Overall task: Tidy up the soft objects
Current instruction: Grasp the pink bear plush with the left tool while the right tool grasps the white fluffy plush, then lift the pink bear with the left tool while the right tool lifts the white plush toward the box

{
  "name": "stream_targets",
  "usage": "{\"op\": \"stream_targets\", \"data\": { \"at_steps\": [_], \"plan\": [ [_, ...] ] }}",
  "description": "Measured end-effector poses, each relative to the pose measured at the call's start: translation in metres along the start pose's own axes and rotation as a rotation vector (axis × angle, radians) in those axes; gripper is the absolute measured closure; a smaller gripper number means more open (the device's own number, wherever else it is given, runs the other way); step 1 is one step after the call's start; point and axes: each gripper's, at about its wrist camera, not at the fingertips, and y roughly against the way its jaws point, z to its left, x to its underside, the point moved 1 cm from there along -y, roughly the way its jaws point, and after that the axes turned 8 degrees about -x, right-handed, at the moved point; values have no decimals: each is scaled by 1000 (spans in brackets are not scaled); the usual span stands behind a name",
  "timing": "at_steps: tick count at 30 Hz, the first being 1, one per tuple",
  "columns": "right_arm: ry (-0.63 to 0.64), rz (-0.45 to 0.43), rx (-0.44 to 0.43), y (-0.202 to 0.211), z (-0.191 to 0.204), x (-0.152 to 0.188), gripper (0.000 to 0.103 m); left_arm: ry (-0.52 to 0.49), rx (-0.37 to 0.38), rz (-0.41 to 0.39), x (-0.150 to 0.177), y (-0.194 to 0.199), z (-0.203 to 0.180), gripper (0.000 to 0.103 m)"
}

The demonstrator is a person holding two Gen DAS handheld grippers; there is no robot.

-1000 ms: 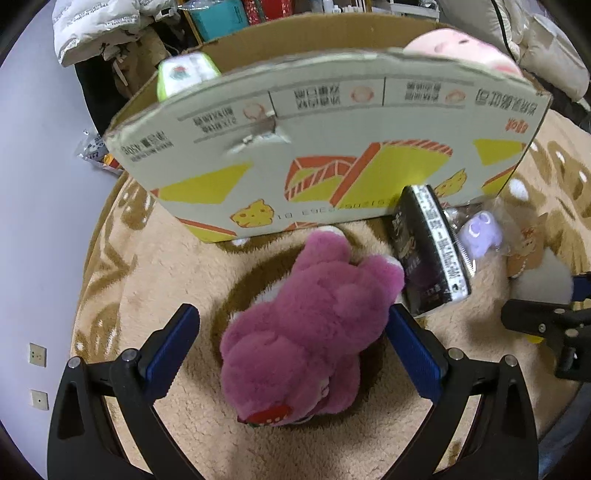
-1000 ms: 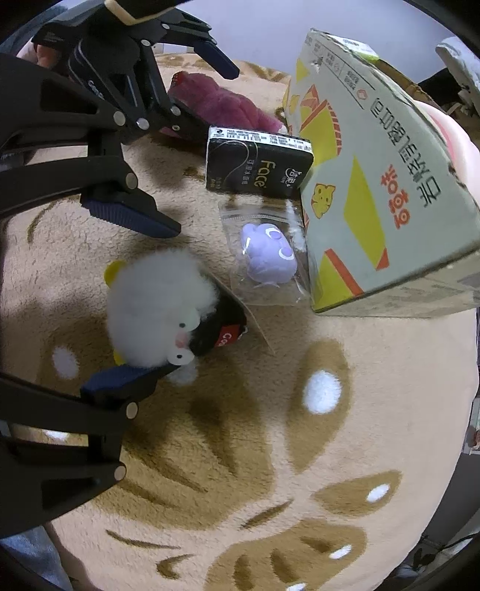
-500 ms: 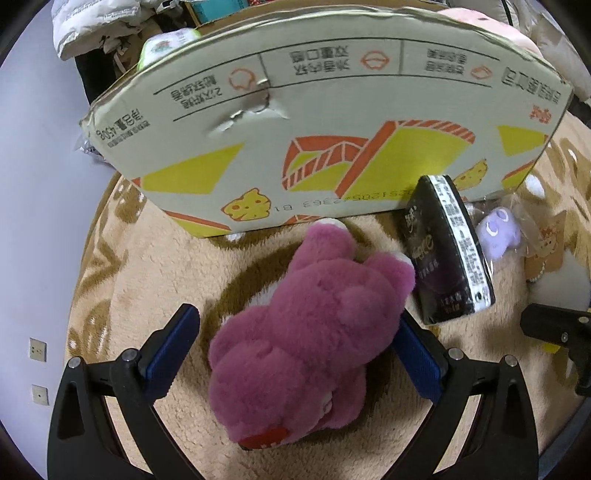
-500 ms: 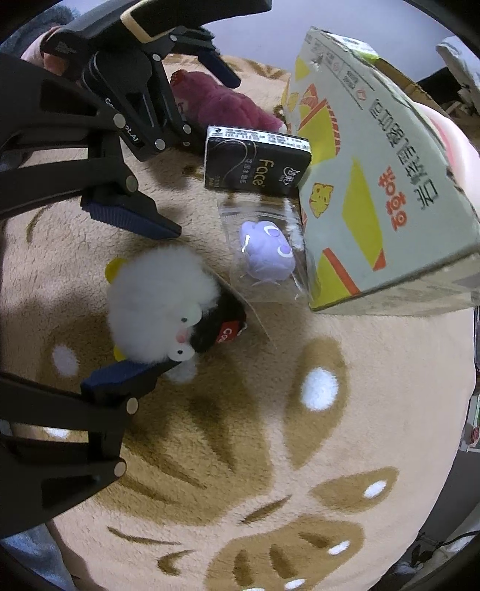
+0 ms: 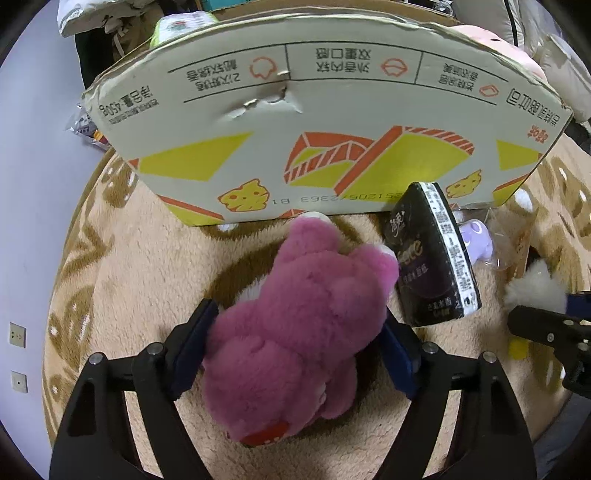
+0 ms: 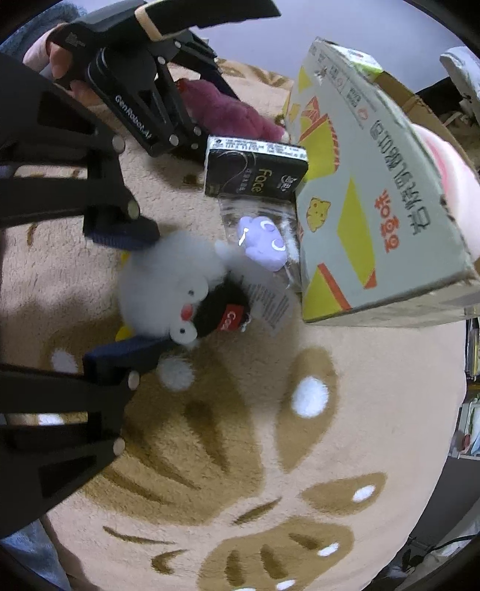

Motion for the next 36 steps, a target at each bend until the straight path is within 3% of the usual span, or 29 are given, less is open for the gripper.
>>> {"op": "stream_targets", "data": {
  "at_steps": [2, 9, 24, 36],
  "plan": [
    [-2, 10, -12, -4, 0, 0, 76, 0, -2, 2, 0, 0, 2, 25],
    [4, -9, -13, -5, -3, 5, 81, 36, 3, 18, 4, 2, 15, 33],
    [87, -132, -91, 31, 9, 8, 89, 154, 67, 22, 15, 18, 43, 37],
    [136, -229, -145, 68, 10, 12, 94, 241, 44, -120, 18, 58, 59, 37]
  ]
}}
